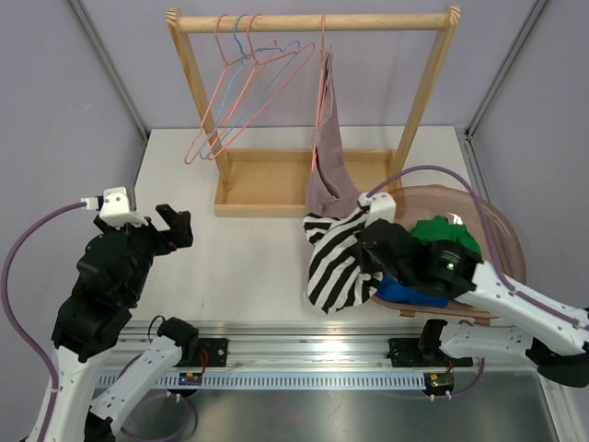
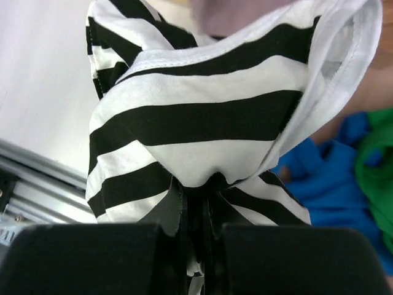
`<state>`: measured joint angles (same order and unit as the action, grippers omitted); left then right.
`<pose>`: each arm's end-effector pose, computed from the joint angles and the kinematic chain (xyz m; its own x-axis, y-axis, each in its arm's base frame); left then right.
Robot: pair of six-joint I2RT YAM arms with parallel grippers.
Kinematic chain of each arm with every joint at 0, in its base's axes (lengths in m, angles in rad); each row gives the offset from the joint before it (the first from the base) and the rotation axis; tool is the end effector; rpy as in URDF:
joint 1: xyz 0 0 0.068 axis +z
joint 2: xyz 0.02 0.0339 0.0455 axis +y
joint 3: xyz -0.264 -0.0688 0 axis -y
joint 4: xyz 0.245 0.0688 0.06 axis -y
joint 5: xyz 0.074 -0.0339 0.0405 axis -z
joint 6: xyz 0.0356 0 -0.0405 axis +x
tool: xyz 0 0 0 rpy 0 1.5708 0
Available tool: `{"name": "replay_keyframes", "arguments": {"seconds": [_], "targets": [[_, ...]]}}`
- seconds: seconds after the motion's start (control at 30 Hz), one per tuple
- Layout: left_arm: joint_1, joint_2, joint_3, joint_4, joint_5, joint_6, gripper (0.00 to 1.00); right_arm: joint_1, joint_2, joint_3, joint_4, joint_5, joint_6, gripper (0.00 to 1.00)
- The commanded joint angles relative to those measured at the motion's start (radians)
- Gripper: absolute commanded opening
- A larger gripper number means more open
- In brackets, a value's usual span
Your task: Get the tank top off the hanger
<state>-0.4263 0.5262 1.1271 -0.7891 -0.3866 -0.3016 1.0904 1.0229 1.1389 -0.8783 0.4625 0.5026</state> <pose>0.0647 -0.0146 0.4141 -0.1763 -0.2221 -0.9590 -0.0069 0.9745 -0.2244 0.1044 0.1660 0.3537 -0.5901 -0.1996 -0.7822 -0.4111 0.9082 0.0784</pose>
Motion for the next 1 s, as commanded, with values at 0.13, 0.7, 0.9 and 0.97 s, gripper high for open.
{"name": "replay_keyframes", "arguments": {"seconds": [0.13, 0.7, 0.9, 0.97], "targets": [[0.003, 0.012, -0.090, 0.053, -0.066, 0.032, 0.99, -0.064, -0.138, 0.211, -0.376, 0.436, 0.128, 0.00], [0.004, 0.006, -0.151, 0.111, -0.012, 0.035, 0.99, -0.773, 0.218, 0.049, -0.027, 0.014, -0.167, 0.07], [0.004, -0.005, -0.174, 0.122, -0.005, 0.038, 0.99, -0.827, 0.488, -0.020, -0.014, -0.114, -0.154, 0.21], [0.004, -0.008, -0.174, 0.122, 0.005, 0.038, 0.99, -0.842, 0.570, -0.019, -0.014, -0.160, -0.150, 0.22]]}}
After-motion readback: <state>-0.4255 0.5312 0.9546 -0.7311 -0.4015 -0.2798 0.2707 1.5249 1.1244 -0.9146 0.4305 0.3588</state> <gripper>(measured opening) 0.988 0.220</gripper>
